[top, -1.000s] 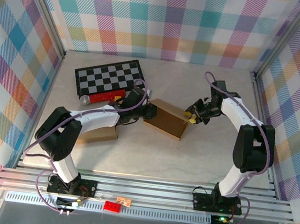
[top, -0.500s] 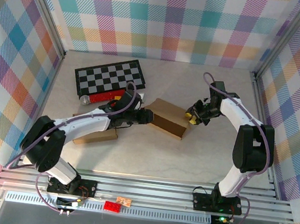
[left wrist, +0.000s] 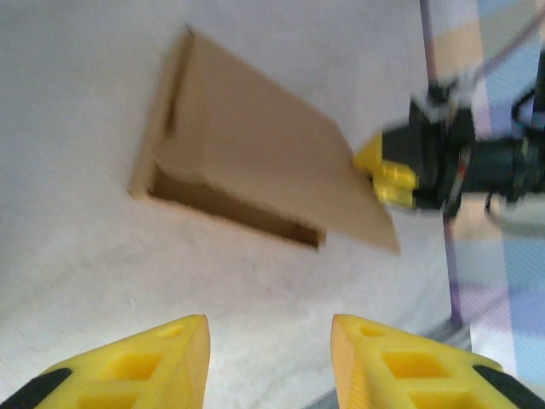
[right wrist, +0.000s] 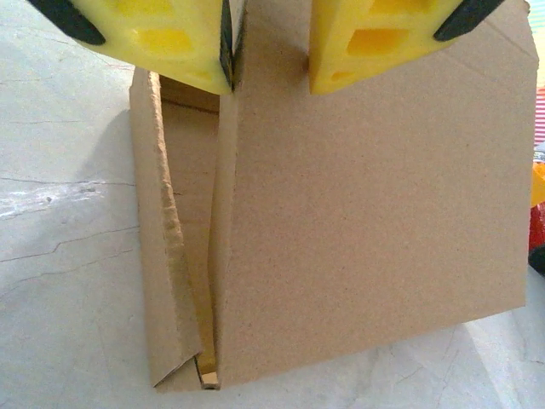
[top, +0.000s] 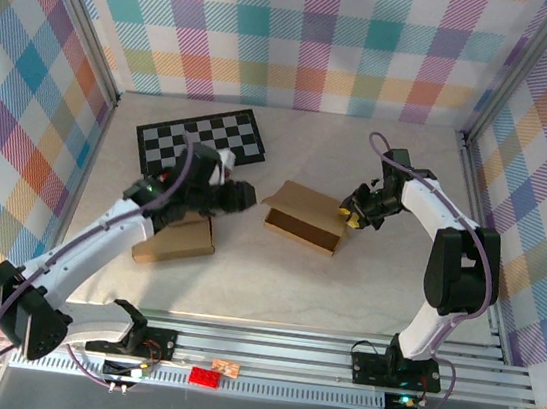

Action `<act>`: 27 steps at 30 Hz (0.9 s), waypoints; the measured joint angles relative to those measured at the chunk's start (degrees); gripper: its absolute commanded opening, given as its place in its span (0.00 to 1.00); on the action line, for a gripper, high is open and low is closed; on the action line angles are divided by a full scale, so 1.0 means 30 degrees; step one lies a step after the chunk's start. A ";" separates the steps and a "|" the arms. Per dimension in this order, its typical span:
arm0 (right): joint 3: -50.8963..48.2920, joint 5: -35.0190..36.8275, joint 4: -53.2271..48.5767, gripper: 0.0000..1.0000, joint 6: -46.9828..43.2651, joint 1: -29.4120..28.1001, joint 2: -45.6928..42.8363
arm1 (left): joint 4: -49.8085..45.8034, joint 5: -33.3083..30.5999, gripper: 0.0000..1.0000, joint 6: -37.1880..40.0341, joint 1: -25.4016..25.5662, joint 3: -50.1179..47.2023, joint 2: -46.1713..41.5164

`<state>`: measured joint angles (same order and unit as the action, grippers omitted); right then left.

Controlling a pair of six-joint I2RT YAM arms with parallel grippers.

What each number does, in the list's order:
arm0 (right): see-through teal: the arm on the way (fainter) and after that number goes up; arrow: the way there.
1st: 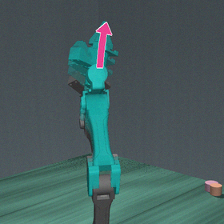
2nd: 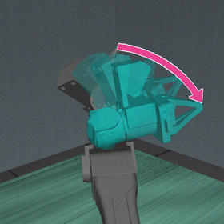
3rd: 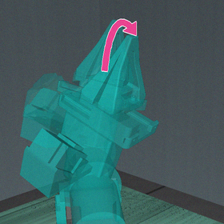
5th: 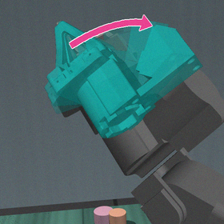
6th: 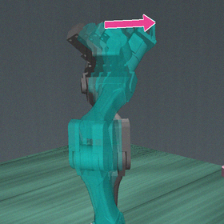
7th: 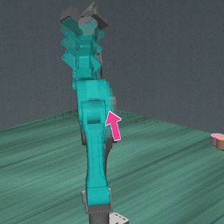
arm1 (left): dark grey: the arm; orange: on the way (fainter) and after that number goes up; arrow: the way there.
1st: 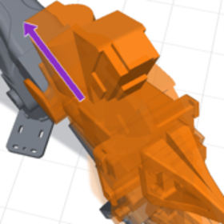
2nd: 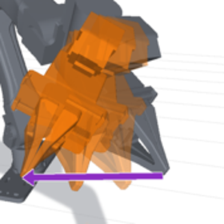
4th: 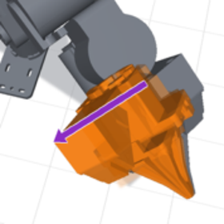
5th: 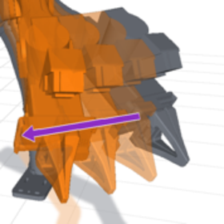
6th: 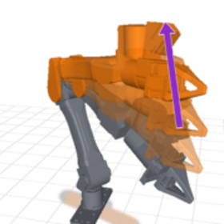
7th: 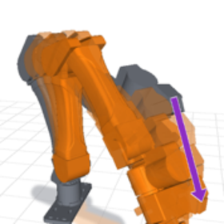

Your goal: Fold the paper box

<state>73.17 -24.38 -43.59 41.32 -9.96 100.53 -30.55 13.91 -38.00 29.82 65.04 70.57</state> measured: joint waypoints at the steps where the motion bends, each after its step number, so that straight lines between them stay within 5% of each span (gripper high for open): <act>1: 0.0000 0.0029 -0.0044 0.29 -0.0102 0.0000 0.0000 | -0.0401 0.0248 0.44 0.0058 -0.0699 0.0780 0.0525; 5: 0.0000 0.0379 -0.0240 0.29 -0.0546 -0.0015 0.0000 | -0.2091 0.1260 0.45 0.1107 -0.2630 0.4889 0.4962; 15: 0.0350 0.1166 -0.0750 0.30 -0.1923 -0.0015 0.0634 | -0.3293 0.3388 0.47 0.3337 -0.2368 0.9049 1.4243; 27: 0.1224 0.2018 -0.1953 0.32 -0.2586 0.0058 0.1064 | -0.3126 0.3657 0.44 0.4153 -0.0947 0.9056 1.5926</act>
<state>76.84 -18.33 -49.45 33.56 -9.78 103.72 -39.92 24.88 -25.54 26.98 92.20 118.34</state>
